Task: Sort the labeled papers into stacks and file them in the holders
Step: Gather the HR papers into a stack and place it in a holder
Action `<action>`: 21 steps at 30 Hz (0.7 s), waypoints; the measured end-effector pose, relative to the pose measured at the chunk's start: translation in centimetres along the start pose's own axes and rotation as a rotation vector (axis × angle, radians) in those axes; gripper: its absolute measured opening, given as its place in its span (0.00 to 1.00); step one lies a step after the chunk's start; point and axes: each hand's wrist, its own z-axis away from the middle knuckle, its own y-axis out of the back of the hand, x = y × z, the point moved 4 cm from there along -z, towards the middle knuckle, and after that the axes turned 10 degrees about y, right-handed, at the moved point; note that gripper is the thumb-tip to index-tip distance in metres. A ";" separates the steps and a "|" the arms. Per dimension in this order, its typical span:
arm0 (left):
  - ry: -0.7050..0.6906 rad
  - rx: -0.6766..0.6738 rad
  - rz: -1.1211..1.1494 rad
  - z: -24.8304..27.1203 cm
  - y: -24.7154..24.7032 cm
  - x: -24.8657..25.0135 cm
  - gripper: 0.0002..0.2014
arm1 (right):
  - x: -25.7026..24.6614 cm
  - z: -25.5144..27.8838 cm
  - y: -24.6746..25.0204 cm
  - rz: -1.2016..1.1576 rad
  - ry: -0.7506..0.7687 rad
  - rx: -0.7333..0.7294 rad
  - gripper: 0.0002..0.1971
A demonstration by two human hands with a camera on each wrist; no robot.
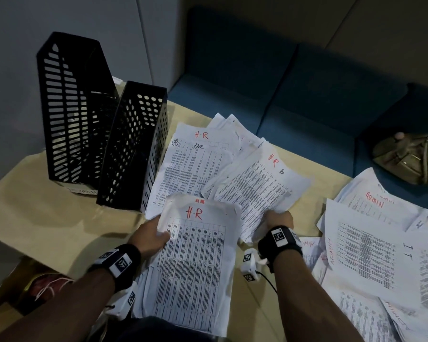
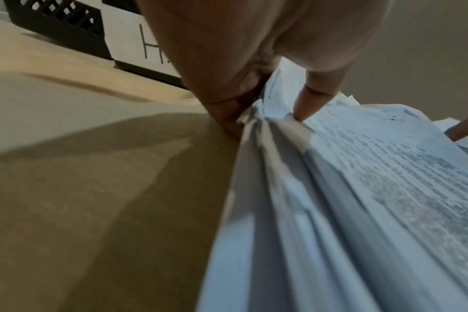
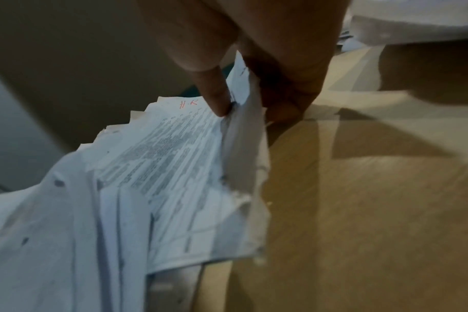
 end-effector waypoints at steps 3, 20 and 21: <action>0.003 -0.001 0.003 -0.1 -0.1 -0.3 0.17 | 0.0 0.6 1.1 -0.065 0.042 0.015 0.19; 0.050 0.026 0.139 0.7 -0.1 0.6 0.18 | -10.7 13.4 17.6 -1.045 0.711 -0.110 0.10; 0.054 0.026 0.162 0.8 -0.1 0.7 0.19 | -10.5 13.9 17.1 -1.050 0.718 -0.149 0.10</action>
